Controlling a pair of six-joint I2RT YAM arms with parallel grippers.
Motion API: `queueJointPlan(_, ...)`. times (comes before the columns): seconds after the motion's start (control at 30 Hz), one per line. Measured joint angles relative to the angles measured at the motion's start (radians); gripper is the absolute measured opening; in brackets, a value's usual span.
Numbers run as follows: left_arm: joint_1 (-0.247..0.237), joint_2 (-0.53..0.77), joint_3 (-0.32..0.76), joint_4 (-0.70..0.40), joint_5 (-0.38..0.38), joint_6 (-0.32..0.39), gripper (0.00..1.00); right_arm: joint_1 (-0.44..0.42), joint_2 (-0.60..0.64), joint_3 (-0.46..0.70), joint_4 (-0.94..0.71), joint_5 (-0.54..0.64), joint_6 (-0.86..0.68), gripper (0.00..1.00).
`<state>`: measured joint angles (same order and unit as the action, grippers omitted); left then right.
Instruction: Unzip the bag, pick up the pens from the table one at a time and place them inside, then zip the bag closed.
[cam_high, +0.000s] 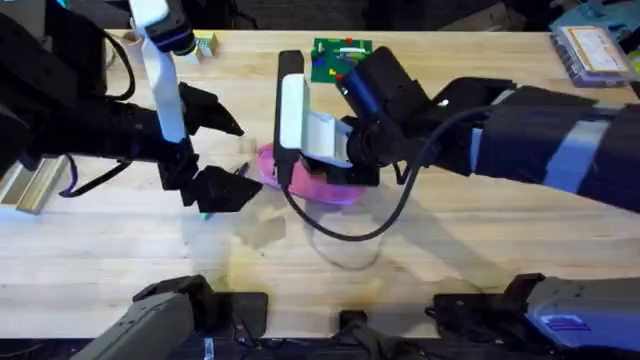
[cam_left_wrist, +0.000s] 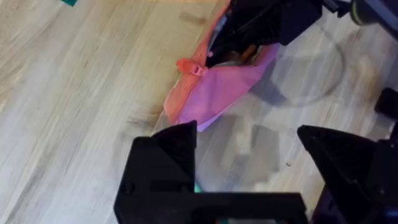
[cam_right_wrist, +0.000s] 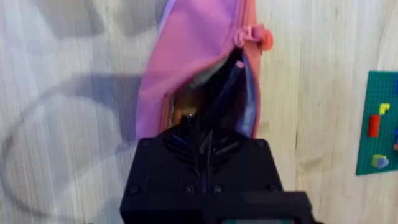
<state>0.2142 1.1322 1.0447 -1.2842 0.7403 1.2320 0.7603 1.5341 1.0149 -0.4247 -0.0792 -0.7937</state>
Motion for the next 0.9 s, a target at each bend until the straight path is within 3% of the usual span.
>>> queueJointPlan(0.5, 0.0, 0.0, 0.0, 0.0, 0.0, 0.0, 0.994, 0.03, 0.043, 0.0, 0.054, -0.001, -0.022, 0.04)
queueJointPlan(0.57, 0.0, 0.0, 0.0, 0.0, 0.0, 0.0, 0.994, 0.03, 0.043, 0.0, 0.058, -0.001, -0.022, 0.246)
queueJointPlan(0.73, 0.0, 0.0, 0.0, -0.001, 0.0, 0.0, 0.994, 0.03, 0.043, 0.003, 0.066, 0.001, -0.024, 0.948)
queueJointPlan(0.9, 0.0, 0.0, 0.0, -0.003, 0.0, 0.0, 0.994, 0.03, 0.043, 0.004, 0.063, 0.004, -0.022, 0.997)
